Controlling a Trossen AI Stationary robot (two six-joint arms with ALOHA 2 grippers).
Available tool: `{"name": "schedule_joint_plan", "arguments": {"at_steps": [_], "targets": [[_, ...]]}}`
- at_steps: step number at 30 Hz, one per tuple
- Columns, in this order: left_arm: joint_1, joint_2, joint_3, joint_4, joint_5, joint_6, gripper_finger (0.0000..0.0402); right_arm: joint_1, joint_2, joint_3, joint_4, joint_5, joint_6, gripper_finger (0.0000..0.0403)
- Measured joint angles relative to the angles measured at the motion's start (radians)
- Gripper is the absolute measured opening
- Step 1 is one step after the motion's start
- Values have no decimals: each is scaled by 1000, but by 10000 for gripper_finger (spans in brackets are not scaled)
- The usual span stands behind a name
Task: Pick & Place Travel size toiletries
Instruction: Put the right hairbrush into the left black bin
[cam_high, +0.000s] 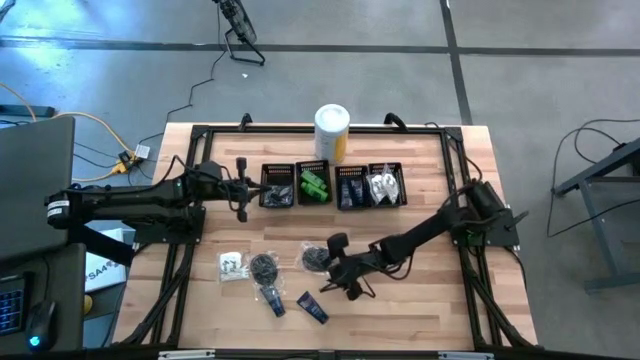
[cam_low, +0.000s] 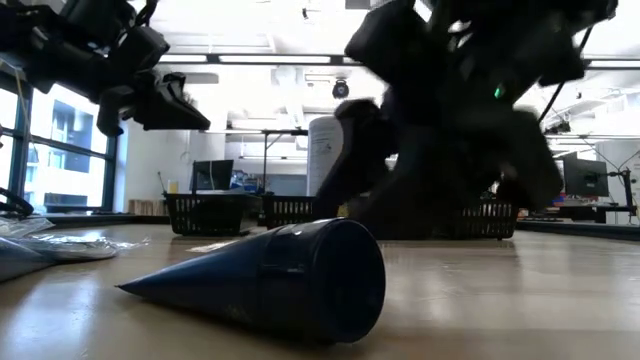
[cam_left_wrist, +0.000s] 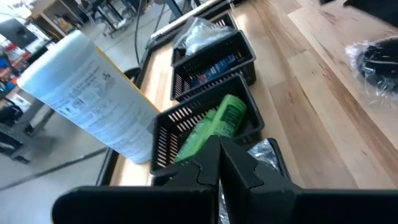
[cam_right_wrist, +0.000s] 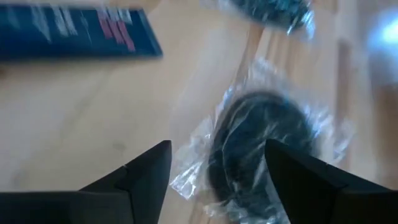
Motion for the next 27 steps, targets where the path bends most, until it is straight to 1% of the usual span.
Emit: {"name": "schedule_joint_plan", "arguments": {"at_steps": [2, 7, 12, 16, 22, 27], "targets": [[0, 0, 0, -5, 0, -6, 0, -10, 21, 0, -1, -14, 6, 251], [0, 0, 0, -13, 0, -6, 0, -16, 52, 3, 17, 0, 6, 248], [0, 0, 0, -13, 0, -6, 0, -15, 60, 3, 19, 64, 6, 248], [0, 0, 0, -13, 0, -6, 0, -14, 61, 3, 15, 89, 6, 248], [0, 0, 0, -13, 0, -6, 0, -19, 62, 1, 40, 97, -11, 248], [0, 0, 0, -13, 0, -6, 0, -20, 64, 0, 67, 79, -44, 248]]}}
